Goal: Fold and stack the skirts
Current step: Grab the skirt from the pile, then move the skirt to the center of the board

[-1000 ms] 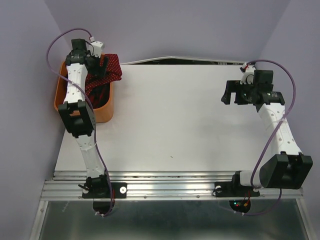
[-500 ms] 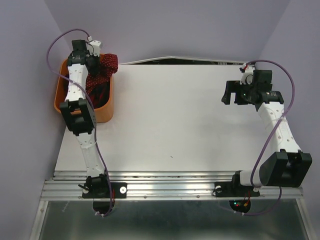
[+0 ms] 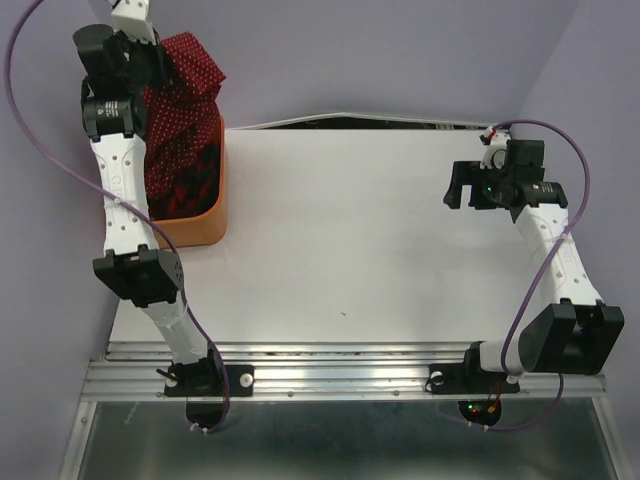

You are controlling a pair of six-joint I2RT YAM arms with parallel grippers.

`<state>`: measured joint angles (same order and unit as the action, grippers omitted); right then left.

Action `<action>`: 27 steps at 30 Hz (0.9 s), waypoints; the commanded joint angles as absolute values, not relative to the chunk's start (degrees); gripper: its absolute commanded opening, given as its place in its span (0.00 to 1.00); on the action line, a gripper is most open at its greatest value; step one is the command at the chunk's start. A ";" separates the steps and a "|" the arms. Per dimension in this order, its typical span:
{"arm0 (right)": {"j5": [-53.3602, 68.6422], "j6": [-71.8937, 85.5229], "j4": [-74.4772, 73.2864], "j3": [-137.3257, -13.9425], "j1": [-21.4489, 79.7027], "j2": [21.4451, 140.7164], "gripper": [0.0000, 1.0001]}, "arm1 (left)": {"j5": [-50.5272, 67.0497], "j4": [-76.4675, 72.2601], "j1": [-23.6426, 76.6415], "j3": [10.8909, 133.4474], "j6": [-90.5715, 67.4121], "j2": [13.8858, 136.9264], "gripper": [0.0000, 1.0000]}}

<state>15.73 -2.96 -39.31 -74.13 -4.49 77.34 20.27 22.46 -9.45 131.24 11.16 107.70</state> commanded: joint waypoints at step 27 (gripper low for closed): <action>15.73 -2.99 -38.49 -74.71 -6.15 74.88 1.00 | 26.75 4.49 27.66 92.30 -4.22 83.06 0.00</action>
